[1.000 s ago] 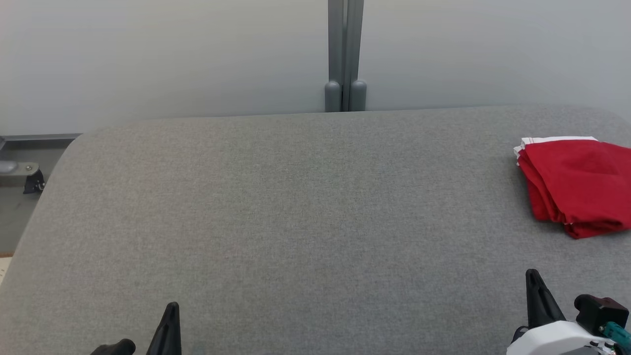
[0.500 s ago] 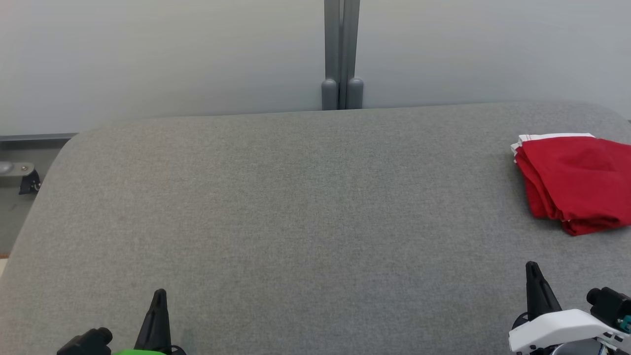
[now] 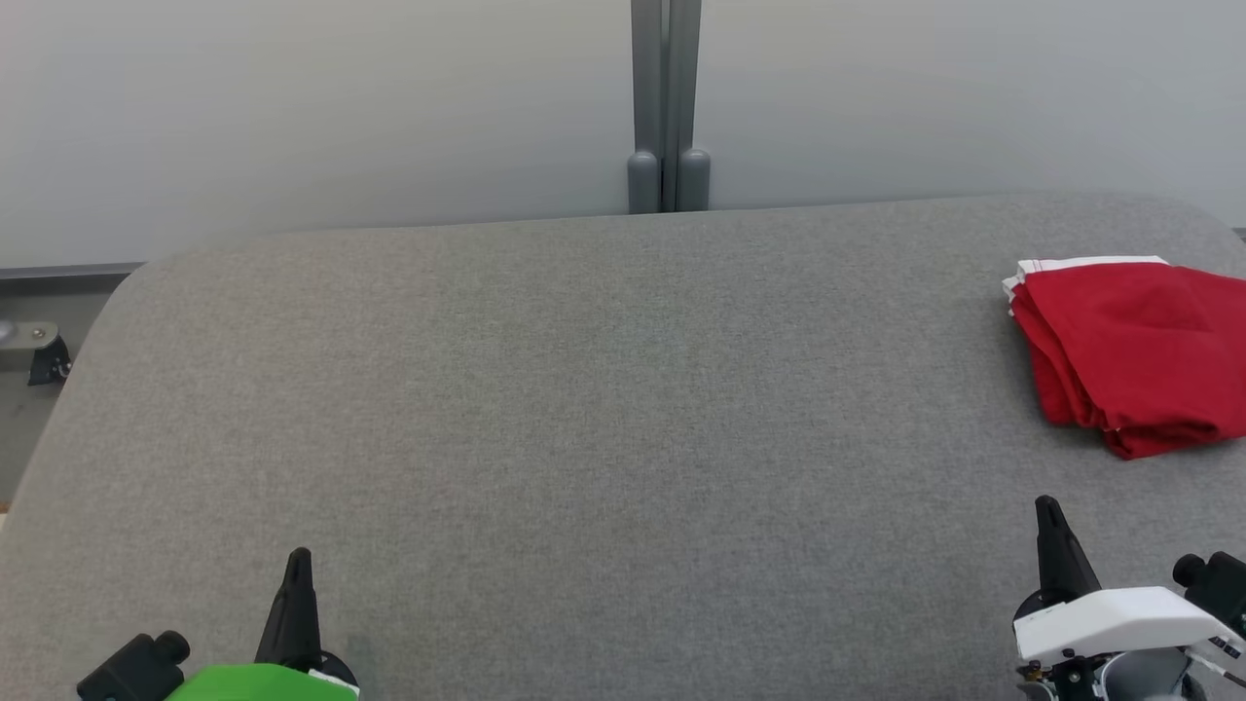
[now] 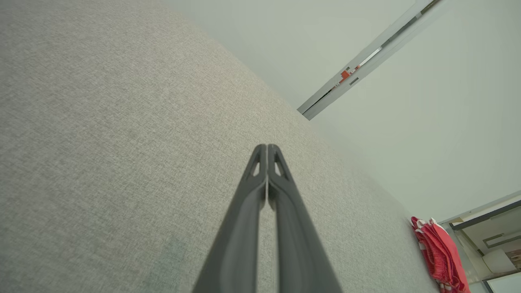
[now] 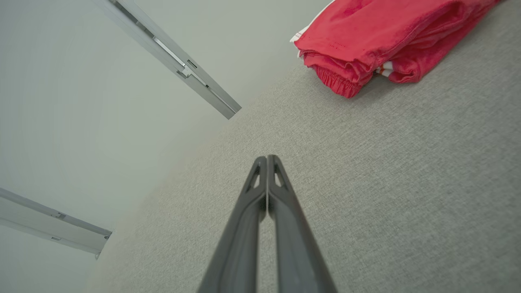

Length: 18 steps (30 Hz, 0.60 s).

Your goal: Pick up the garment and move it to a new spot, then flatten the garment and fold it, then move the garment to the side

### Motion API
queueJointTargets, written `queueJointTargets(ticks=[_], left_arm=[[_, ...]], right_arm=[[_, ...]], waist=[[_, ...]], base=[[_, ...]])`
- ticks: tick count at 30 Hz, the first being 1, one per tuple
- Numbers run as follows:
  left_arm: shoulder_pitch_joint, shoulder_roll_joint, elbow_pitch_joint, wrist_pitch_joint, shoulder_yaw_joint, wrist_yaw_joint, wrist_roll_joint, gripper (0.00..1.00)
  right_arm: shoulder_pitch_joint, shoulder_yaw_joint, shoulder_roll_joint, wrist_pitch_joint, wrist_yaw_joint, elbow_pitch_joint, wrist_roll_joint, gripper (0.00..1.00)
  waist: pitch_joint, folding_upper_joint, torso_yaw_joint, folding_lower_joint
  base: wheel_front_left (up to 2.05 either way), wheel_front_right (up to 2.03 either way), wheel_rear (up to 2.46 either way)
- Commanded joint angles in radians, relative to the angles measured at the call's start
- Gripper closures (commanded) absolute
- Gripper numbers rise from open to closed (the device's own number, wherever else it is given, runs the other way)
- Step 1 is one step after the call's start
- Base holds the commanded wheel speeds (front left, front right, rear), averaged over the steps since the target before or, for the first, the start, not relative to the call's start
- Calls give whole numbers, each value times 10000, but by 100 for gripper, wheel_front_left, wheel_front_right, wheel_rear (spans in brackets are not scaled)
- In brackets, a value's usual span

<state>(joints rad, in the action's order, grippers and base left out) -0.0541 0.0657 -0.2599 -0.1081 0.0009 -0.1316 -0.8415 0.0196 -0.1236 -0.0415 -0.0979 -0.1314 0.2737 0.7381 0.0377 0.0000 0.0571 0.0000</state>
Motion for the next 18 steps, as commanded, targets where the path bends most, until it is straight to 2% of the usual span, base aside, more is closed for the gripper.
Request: queueJointTargets(ticks=[1,18], left_arm=[[312,13,144,73,89,5,-342,100],[683,-7,162,623,338,7,-2285,100]], right_arm=[[-270,-4,-69,77,3,-161,357,100],[-568,22,-80,618,4,-208,2548,100]], waist=[[-7,0,-10,0],[-86,0,-120,0]], base=[[0,0,0],[0,0,0]])
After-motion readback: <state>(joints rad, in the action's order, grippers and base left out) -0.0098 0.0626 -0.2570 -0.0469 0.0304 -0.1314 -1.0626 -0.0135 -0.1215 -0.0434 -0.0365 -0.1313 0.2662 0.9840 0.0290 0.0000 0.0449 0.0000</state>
